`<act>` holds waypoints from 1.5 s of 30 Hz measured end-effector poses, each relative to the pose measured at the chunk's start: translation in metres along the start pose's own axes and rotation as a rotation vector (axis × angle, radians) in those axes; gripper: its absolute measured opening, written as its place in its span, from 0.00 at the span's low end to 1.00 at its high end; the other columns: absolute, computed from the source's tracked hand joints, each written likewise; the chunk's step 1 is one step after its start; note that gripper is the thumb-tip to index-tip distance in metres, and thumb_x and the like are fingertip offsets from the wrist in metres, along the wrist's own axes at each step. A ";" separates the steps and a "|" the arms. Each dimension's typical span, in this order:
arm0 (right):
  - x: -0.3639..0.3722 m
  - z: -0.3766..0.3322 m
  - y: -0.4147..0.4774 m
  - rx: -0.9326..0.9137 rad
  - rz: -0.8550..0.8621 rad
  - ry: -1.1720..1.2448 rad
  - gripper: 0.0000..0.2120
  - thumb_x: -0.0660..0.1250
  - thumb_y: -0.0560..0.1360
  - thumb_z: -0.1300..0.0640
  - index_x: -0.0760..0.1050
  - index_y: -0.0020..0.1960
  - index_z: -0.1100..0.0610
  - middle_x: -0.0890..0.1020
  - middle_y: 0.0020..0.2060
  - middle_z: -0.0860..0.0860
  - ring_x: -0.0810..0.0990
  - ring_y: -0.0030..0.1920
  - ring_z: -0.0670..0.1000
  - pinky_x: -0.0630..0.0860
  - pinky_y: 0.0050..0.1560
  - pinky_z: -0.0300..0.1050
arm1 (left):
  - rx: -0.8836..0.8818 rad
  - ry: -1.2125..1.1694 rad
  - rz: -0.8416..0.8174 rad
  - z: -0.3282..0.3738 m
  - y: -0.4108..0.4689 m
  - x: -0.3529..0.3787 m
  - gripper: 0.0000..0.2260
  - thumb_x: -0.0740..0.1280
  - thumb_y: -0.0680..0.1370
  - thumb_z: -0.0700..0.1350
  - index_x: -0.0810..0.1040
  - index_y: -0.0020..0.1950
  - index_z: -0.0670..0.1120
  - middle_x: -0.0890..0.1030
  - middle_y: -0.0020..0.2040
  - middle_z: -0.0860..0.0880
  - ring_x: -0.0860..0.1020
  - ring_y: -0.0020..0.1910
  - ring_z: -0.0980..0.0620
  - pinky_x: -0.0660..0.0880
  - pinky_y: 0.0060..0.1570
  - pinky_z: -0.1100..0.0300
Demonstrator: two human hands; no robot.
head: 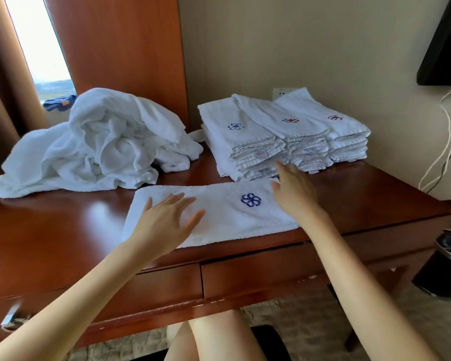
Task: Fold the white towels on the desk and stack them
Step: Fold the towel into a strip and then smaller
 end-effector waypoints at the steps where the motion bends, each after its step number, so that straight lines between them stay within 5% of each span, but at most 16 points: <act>1: 0.002 -0.019 -0.002 -0.094 0.028 0.043 0.24 0.57 0.82 0.57 0.58 0.77 0.56 0.67 0.71 0.57 0.66 0.70 0.58 0.67 0.65 0.52 | -0.001 0.019 0.008 0.002 0.009 0.002 0.29 0.45 0.78 0.66 0.60 0.77 0.56 0.59 0.78 0.51 0.57 0.77 0.52 0.46 0.76 0.45; 6: 0.057 -0.093 -0.020 -0.391 -0.220 0.032 0.22 0.49 0.84 0.52 0.58 0.77 0.52 0.58 0.77 0.53 0.54 0.77 0.53 0.51 0.75 0.53 | -0.058 0.080 -0.114 -0.004 0.025 0.028 0.24 0.46 0.83 0.56 0.49 0.79 0.56 0.47 0.80 0.52 0.46 0.78 0.53 0.40 0.75 0.43; 12: 0.075 -0.058 -0.014 -0.254 -0.318 0.024 0.30 0.46 0.81 0.36 0.52 0.79 0.47 0.51 0.79 0.47 0.48 0.78 0.48 0.44 0.75 0.50 | -0.081 0.040 -0.085 -0.033 0.019 0.029 0.26 0.46 0.82 0.60 0.49 0.79 0.57 0.49 0.80 0.52 0.46 0.78 0.54 0.38 0.75 0.50; 17: 0.060 -0.009 -0.003 -0.113 -0.367 -0.041 0.31 0.44 0.81 0.36 0.48 0.80 0.50 0.47 0.79 0.48 0.44 0.78 0.49 0.46 0.77 0.51 | -0.274 0.094 -0.088 -0.066 0.014 0.019 0.28 0.46 0.80 0.63 0.50 0.79 0.56 0.48 0.80 0.52 0.46 0.78 0.50 0.45 0.75 0.44; 21: 0.058 0.001 -0.005 -0.052 -0.410 0.001 0.31 0.43 0.81 0.36 0.45 0.80 0.48 0.44 0.79 0.46 0.41 0.78 0.50 0.46 0.77 0.53 | -0.497 0.007 0.012 -0.088 0.001 0.009 0.34 0.51 0.78 0.67 0.51 0.79 0.50 0.62 0.76 0.45 0.61 0.74 0.44 0.54 0.71 0.37; 23: 0.058 -0.001 -0.007 -0.057 -0.406 -0.012 0.31 0.43 0.81 0.36 0.44 0.80 0.48 0.44 0.79 0.47 0.41 0.78 0.50 0.47 0.77 0.53 | -0.552 0.071 0.035 -0.087 -0.002 0.005 0.36 0.53 0.76 0.70 0.60 0.75 0.46 0.67 0.71 0.43 0.63 0.71 0.42 0.54 0.69 0.37; 26: 0.059 -0.001 -0.008 -0.045 -0.391 -0.025 0.31 0.42 0.81 0.36 0.44 0.79 0.47 0.44 0.79 0.46 0.41 0.78 0.49 0.47 0.77 0.53 | -0.566 0.150 0.005 -0.090 -0.002 0.002 0.35 0.53 0.74 0.72 0.72 0.66 0.46 0.71 0.65 0.44 0.67 0.67 0.43 0.55 0.68 0.41; 31: 0.061 0.000 -0.007 -0.054 -0.377 -0.014 0.31 0.42 0.81 0.36 0.44 0.79 0.47 0.44 0.79 0.46 0.41 0.78 0.49 0.47 0.77 0.53 | -0.600 -0.011 0.001 -0.110 0.000 -0.007 0.30 0.59 0.72 0.71 0.73 0.54 0.44 0.79 0.51 0.47 0.76 0.51 0.46 0.67 0.57 0.49; 36: 0.057 0.001 -0.004 -0.072 -0.321 0.039 0.31 0.48 0.81 0.36 0.50 0.79 0.49 0.49 0.79 0.48 0.45 0.78 0.50 0.50 0.76 0.53 | -0.460 -0.612 0.130 -0.085 0.015 -0.026 0.25 0.76 0.69 0.53 0.68 0.57 0.44 0.79 0.53 0.42 0.78 0.49 0.42 0.75 0.49 0.48; 41: 0.014 -0.020 0.012 -0.169 -0.168 0.537 0.34 0.64 0.77 0.42 0.56 0.78 0.52 0.58 0.77 0.51 0.53 0.77 0.49 0.54 0.75 0.50 | -0.035 -0.386 0.283 -0.016 0.043 -0.089 0.19 0.74 0.73 0.48 0.65 0.54 0.54 0.76 0.53 0.49 0.74 0.48 0.47 0.69 0.46 0.54; 45: -0.041 -0.047 0.036 -0.216 -0.217 0.944 0.35 0.71 0.74 0.46 0.58 0.77 0.46 0.60 0.76 0.47 0.58 0.75 0.47 0.62 0.73 0.52 | 0.283 -0.258 0.307 0.050 0.064 -0.153 0.19 0.75 0.71 0.46 0.71 0.57 0.49 0.76 0.47 0.55 0.75 0.47 0.50 0.66 0.43 0.58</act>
Point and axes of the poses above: each hand's wrist, its own y-axis towards the middle knuckle, its own x-axis out of the palm, z = x × y, the point moved 4 cm from there along y, towards the middle knuckle
